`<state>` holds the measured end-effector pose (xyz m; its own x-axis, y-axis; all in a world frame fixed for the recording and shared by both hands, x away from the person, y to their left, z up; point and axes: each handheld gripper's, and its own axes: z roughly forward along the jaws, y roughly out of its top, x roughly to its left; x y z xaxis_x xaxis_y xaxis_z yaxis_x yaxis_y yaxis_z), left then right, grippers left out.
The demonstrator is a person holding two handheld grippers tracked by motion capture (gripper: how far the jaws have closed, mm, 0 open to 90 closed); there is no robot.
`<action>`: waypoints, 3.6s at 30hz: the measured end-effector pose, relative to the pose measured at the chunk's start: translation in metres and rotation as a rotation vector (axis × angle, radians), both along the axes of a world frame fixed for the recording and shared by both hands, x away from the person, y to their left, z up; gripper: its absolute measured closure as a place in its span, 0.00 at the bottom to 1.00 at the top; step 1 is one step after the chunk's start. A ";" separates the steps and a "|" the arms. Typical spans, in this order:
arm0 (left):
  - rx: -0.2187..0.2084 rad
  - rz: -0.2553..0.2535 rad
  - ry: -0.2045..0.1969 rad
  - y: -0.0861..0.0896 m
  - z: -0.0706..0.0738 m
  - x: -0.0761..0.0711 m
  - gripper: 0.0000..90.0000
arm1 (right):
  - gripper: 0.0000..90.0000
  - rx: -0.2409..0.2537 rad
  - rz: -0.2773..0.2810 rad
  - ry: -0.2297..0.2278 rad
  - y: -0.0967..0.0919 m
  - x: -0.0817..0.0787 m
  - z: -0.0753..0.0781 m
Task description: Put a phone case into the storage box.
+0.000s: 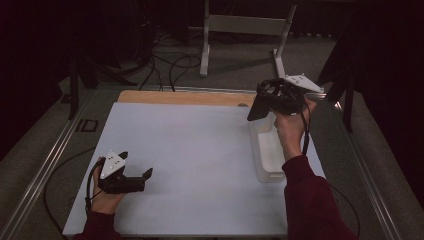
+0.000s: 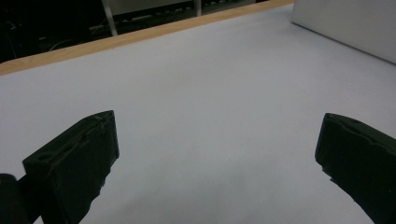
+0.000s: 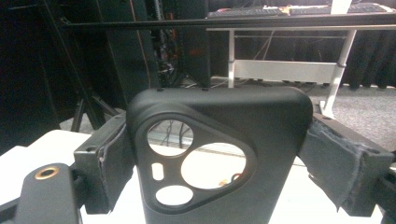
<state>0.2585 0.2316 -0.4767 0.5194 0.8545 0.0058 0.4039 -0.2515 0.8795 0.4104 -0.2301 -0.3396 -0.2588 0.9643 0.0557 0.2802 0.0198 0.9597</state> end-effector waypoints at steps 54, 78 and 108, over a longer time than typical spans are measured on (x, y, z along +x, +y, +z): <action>-0.007 0.014 -0.024 0.001 0.003 -0.002 0.00 | 0.16 -0.044 -0.177 0.080 -0.022 0.028 -0.037; -0.029 0.027 -0.042 0.004 0.006 -0.003 0.00 | 0.15 -0.115 -0.207 0.189 -0.006 0.051 -0.083; -0.051 0.030 -0.045 0.006 0.008 -0.003 0.00 | 0.08 -0.089 -0.184 0.240 -0.010 0.071 -0.097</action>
